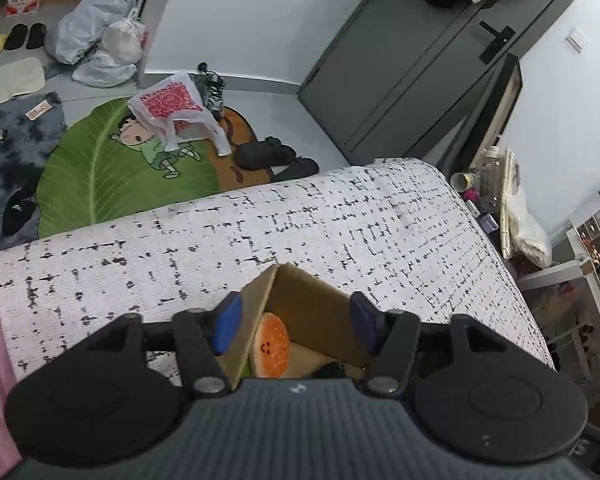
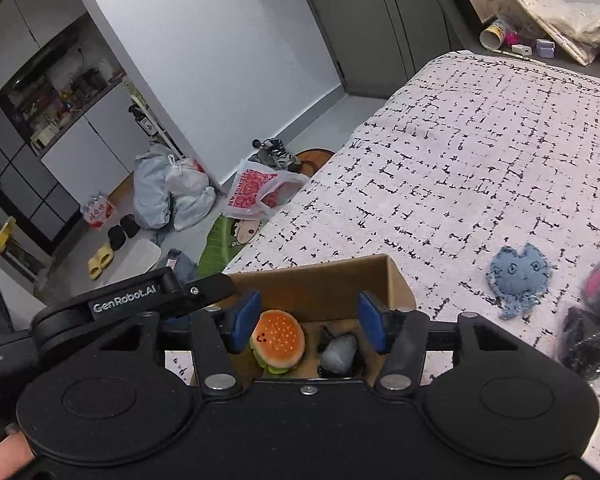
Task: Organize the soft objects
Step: 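Carry both plushes to the cardboard box and open both tools inside, then move both tools back and grasp the white plastic bag with the left tool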
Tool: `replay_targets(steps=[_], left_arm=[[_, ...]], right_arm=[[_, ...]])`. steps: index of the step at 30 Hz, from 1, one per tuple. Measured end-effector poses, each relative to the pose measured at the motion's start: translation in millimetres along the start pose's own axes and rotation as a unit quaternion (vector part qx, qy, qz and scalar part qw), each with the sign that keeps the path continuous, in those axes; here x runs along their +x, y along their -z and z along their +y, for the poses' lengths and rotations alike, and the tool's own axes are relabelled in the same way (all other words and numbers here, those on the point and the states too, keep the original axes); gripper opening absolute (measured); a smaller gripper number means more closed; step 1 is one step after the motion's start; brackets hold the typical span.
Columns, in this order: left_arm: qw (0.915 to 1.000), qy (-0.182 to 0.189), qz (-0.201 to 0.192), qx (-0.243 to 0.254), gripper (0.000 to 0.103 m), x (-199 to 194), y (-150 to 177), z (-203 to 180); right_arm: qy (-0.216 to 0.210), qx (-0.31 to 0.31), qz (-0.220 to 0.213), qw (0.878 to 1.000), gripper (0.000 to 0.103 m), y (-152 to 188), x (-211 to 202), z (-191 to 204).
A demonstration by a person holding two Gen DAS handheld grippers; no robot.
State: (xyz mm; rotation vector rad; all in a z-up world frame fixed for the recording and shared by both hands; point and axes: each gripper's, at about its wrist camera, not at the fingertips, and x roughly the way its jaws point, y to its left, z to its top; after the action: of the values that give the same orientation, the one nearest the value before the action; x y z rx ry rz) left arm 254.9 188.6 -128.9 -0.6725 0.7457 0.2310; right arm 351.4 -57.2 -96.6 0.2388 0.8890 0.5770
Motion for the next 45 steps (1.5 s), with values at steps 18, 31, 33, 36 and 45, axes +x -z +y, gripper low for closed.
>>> replay_targets(steps=[18,31,33,36,45], left_arm=[[0.9944,-0.062,-0.03,0.08,0.091,-37,26,-44],[0.9932,-0.037,-0.016,0.109,0.099,-76,41,-90],[0.9923,-0.038,-0.012,0.118,0.099,-77,45,-98],[0.9904,-0.043,0.005,0.131,0.099,-75,53,-110],[0.9834,-0.047,0.025,0.174,0.099,-70,83,-150]], right_arm=[[0.057,-0.005,-0.028,0.998,0.102,2,-96,-39],[0.073,0.014,-0.044,0.996,0.103,5,-146,-87],[0.071,0.024,-0.047,0.996,0.103,6,-148,-97],[0.065,0.04,-0.046,0.996,0.103,9,-152,-112],[0.068,0.106,-0.053,0.991,0.103,21,-156,-166]])
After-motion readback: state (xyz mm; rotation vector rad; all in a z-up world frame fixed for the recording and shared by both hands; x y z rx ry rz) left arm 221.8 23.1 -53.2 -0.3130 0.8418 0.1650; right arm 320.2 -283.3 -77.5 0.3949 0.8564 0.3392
